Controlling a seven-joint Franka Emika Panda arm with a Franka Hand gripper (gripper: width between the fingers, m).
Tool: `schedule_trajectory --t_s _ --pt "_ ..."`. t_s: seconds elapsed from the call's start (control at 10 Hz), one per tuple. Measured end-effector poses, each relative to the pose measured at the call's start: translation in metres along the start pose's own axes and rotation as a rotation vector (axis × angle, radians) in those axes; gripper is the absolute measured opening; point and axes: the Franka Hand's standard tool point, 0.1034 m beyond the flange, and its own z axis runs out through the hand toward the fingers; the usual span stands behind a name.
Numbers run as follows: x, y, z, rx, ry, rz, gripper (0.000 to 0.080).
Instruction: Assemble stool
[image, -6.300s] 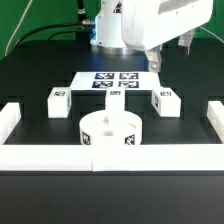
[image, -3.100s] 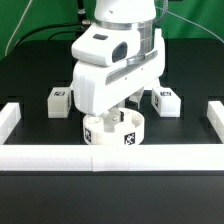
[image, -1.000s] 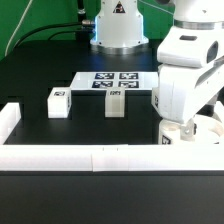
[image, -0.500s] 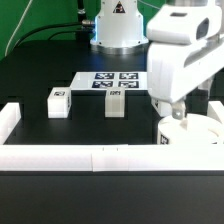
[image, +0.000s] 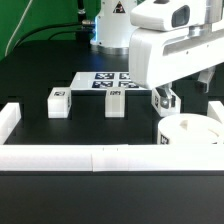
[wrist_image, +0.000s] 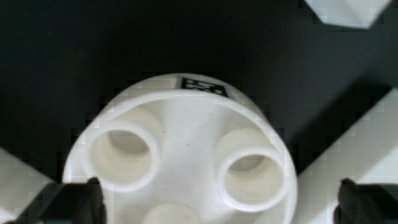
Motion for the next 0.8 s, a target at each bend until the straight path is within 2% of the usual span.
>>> schedule_trajectory --t_s 0.2,0.3,0.4,0.8 --pt "-0.003 -0.001 0.002 0.000 -0.013 0.194 0.0649" --pt "-0.009 -0.007 0.008 0.003 -0.026 0.324 0.0649" --pt "-0.027 -0.024 0.023 0.012 -0.068 0.434 0.0649" --pt "-0.029 -0.026 0.023 0.027 -0.089 0.507 0.0649"
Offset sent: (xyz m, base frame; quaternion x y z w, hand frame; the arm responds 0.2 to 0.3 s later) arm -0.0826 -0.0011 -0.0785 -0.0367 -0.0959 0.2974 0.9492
